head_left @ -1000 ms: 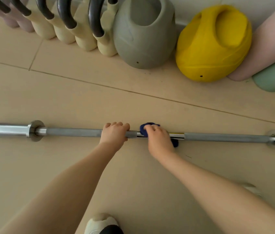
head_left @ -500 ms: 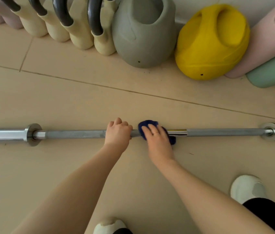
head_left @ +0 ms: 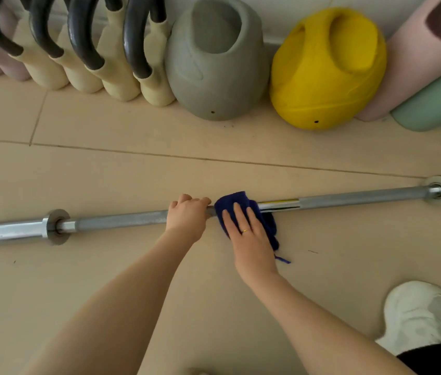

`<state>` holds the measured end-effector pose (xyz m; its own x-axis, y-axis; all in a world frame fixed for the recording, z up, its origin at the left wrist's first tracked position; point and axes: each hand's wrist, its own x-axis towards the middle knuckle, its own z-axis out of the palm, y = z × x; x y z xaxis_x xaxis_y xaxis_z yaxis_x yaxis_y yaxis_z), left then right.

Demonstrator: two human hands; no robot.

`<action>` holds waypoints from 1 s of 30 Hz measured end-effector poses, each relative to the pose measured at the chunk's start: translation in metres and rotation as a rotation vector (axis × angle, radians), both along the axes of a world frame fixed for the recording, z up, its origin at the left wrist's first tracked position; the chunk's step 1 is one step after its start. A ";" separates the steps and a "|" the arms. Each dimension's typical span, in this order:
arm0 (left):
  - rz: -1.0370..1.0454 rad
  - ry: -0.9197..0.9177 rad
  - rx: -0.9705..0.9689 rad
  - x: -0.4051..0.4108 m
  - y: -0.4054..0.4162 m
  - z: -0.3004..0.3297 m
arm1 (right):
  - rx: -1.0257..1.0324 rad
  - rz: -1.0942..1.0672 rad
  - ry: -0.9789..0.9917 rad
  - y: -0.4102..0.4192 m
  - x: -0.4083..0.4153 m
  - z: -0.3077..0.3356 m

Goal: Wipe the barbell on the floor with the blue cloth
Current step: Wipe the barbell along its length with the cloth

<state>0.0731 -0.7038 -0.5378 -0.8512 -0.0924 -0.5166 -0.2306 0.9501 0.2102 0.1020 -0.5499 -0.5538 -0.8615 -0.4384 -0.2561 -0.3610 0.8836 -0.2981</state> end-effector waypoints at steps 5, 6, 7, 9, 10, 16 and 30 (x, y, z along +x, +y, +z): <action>0.043 0.224 0.028 0.008 0.010 -0.009 | 0.089 0.046 0.144 0.018 -0.030 -0.012; 0.038 0.229 0.018 0.008 0.012 -0.009 | 0.097 -0.018 0.166 0.027 -0.040 -0.011; 0.022 0.259 0.000 0.008 0.014 -0.010 | 0.097 -0.094 0.163 0.034 -0.046 -0.010; -0.011 0.338 -0.051 0.006 0.017 -0.015 | 0.093 -0.188 0.100 0.035 -0.048 -0.010; -0.014 0.342 -0.076 0.004 0.018 -0.017 | 0.093 -0.176 0.083 0.031 -0.044 -0.011; -0.021 0.382 -0.168 -0.011 0.018 -0.021 | 0.098 0.110 0.105 0.037 -0.057 -0.007; 0.023 0.343 -0.172 -0.013 0.022 -0.025 | 0.044 0.145 0.256 0.039 -0.065 -0.015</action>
